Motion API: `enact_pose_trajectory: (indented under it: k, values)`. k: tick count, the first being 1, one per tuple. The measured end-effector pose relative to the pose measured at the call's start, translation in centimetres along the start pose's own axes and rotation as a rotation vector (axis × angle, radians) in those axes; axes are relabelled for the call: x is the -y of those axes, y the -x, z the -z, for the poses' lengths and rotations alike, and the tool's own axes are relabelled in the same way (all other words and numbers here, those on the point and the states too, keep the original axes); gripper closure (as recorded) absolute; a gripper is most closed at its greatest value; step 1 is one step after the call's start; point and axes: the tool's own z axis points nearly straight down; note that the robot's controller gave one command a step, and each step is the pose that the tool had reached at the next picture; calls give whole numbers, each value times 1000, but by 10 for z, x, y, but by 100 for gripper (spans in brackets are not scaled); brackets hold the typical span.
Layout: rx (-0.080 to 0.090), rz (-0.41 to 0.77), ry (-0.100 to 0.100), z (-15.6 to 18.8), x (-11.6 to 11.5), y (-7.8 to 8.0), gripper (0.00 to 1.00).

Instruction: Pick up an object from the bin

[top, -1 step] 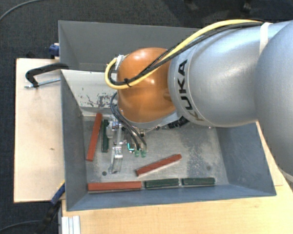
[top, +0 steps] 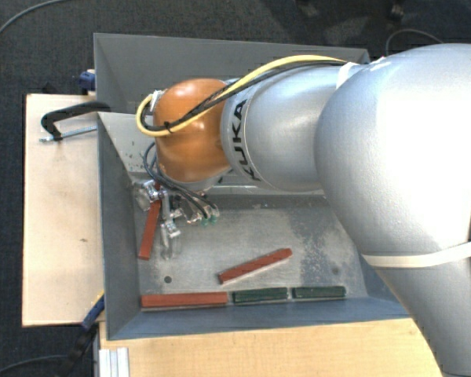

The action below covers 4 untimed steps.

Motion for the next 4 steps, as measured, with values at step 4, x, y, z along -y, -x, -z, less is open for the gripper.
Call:
enact_pose_trajectory:
  k: [4]
  values:
    - [-4,815,1,2,6,15,0]
